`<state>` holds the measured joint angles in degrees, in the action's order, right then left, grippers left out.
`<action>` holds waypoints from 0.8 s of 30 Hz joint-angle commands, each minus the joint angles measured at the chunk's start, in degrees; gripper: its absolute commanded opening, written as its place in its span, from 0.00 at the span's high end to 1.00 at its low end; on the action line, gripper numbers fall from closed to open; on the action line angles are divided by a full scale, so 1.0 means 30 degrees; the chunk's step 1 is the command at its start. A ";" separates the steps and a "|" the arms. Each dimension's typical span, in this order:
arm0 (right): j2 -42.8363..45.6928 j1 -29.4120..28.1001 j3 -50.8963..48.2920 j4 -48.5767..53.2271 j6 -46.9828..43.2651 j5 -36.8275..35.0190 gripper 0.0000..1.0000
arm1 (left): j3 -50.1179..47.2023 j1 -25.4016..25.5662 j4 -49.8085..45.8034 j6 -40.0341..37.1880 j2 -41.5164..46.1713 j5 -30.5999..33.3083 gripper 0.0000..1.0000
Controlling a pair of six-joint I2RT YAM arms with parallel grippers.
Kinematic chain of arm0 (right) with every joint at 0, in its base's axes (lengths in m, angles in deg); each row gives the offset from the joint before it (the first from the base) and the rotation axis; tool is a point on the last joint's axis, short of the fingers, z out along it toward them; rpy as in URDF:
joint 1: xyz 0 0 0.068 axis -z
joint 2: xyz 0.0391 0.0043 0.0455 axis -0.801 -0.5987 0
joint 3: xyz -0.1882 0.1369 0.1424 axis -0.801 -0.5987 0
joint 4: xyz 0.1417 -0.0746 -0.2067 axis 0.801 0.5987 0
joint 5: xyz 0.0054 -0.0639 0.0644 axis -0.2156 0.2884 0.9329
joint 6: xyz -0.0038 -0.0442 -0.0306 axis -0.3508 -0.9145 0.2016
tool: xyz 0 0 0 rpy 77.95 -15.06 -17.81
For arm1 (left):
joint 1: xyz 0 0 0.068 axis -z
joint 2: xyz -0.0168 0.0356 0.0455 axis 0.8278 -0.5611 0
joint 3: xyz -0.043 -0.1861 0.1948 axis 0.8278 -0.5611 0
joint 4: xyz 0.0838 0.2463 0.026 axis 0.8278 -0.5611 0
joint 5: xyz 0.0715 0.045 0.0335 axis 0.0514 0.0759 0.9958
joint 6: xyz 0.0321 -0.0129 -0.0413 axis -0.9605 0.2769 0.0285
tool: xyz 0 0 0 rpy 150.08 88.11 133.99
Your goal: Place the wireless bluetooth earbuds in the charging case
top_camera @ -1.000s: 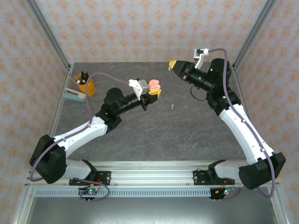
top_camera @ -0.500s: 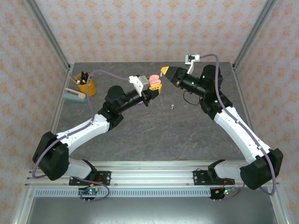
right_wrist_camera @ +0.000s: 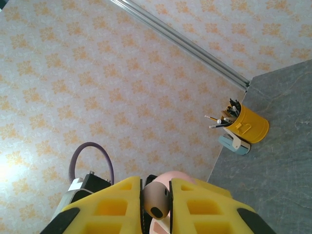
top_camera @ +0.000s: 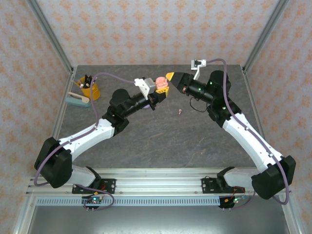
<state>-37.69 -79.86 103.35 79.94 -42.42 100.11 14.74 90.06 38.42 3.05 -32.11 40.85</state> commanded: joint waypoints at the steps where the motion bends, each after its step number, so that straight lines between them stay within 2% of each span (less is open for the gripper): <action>1: 0.0528 -0.0219 -0.0247 -0.0948 -0.0011 0.0400 0.82 | 0.0606 0.0175 0.0779 -0.0061 -0.0049 0.0264 1.00; 14: 0.0358 -0.0329 -0.0546 -0.0048 -0.0506 0.0426 0.82 | 0.0699 0.0174 0.0662 -0.0065 0.0006 0.0210 1.00; 24: 0.0473 -0.0353 -0.0009 0.3446 -0.3379 0.0462 0.83 | 0.0658 0.0174 0.0428 -0.0294 0.0171 0.0322 1.00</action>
<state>-37.21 -80.45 102.28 83.98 -47.95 100.08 14.98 90.39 36.45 2.87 -32.24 40.81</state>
